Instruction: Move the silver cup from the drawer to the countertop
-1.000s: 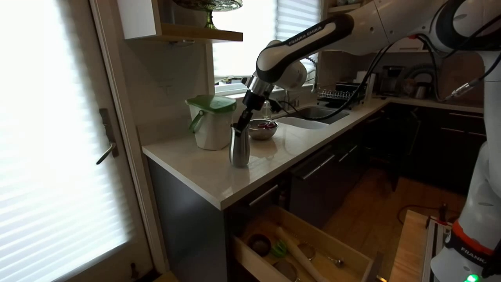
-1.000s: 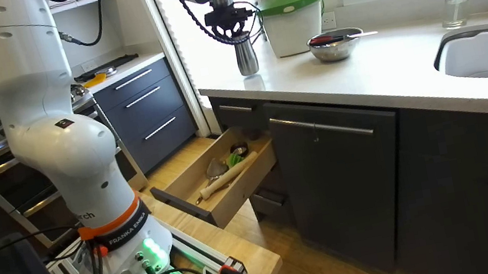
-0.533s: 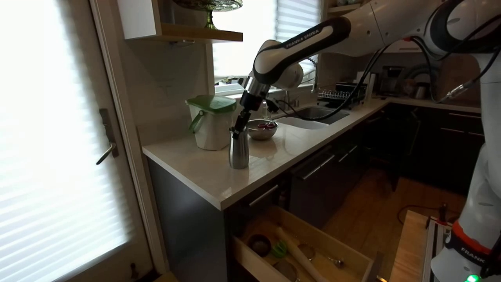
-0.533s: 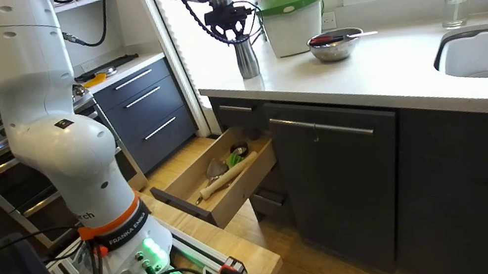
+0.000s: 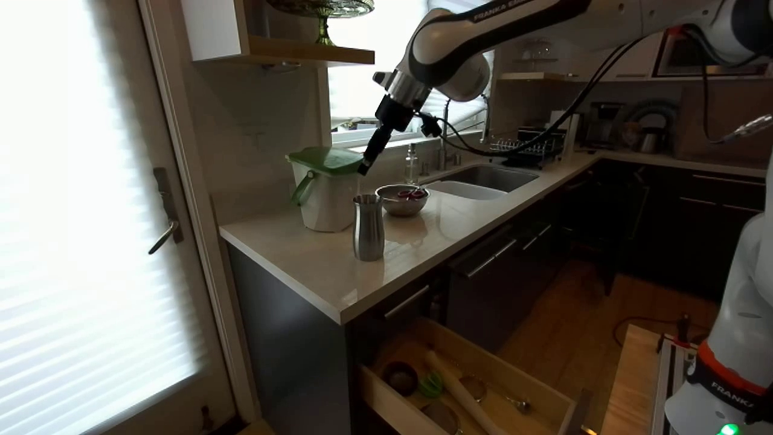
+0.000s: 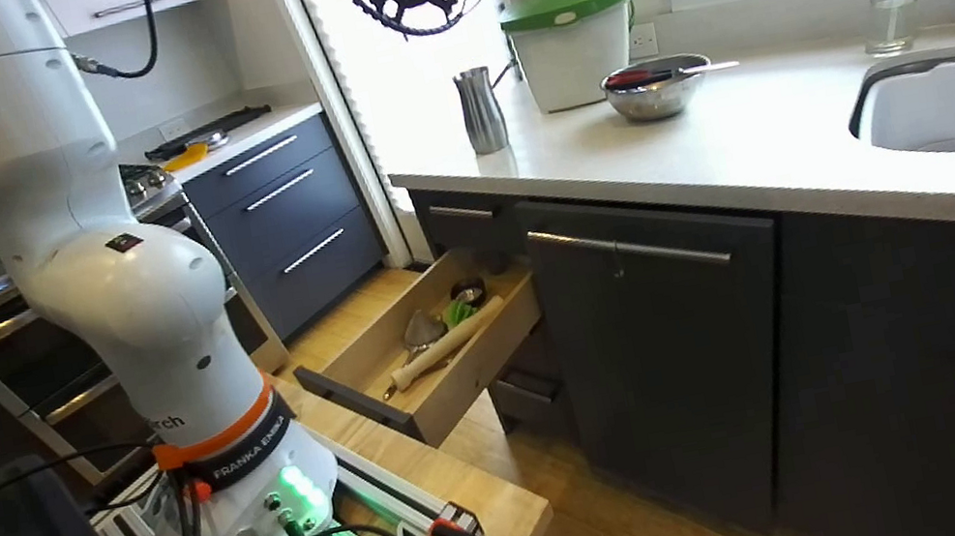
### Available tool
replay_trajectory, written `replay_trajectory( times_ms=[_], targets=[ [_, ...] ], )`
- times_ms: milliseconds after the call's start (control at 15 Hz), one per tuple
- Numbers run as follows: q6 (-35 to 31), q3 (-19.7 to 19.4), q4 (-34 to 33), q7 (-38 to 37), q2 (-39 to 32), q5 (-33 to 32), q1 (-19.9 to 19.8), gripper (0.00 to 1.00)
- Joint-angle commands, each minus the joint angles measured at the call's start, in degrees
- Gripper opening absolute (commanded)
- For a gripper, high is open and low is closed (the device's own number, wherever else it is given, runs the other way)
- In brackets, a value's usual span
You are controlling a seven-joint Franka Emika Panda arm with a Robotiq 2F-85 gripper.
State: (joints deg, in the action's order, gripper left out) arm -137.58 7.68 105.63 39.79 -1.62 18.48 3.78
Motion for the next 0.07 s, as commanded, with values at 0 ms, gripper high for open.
replay_trajectory(
  times_ms=[0],
  targets=[
    [-0.53,-0.68,1.74,1.88,2.68,1.31,0.97,1.00]
  ],
)
